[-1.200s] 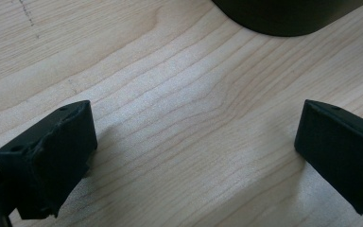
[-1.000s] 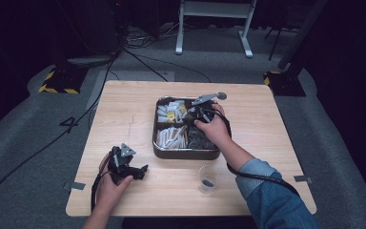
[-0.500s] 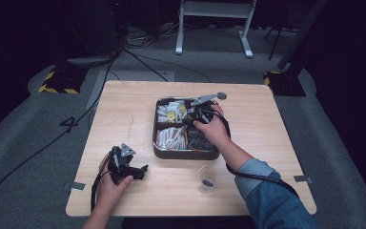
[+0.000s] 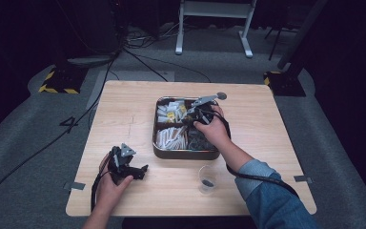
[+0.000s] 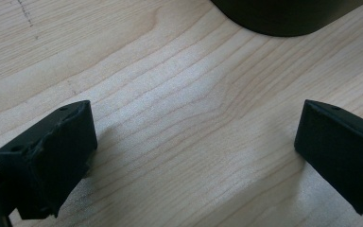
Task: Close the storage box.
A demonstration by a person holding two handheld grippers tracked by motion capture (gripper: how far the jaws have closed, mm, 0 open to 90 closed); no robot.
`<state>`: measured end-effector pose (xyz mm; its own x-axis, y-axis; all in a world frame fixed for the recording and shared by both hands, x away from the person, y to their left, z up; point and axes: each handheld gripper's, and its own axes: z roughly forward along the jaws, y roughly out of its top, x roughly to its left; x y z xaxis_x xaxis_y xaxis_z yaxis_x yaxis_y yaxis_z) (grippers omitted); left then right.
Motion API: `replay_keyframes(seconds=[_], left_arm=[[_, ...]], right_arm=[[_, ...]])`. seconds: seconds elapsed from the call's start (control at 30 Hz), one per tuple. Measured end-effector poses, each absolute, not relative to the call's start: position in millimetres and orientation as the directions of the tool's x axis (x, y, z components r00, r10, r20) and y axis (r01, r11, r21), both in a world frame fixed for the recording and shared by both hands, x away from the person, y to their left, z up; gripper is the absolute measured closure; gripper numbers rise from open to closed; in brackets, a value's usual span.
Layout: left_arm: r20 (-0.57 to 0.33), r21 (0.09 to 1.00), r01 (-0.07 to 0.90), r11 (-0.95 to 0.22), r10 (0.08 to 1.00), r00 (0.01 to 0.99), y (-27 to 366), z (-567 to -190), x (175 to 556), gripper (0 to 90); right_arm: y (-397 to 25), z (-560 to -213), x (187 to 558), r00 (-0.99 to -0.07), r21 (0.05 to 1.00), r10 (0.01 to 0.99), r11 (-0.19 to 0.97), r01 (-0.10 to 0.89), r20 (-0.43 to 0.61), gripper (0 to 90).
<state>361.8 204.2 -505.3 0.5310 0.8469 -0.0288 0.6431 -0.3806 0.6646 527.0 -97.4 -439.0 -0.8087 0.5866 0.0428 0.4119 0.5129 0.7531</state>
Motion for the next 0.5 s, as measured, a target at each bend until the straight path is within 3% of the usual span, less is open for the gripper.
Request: replay_keyframes(seconds=[0.5], left_arm=[[-0.029,0.665,0.642,-0.381,0.846,0.532,204,-505,362,0.3]], right_arm=[[-106,-421,524,-0.804,0.802,0.591,0.448,0.395,0.066,47.7]])
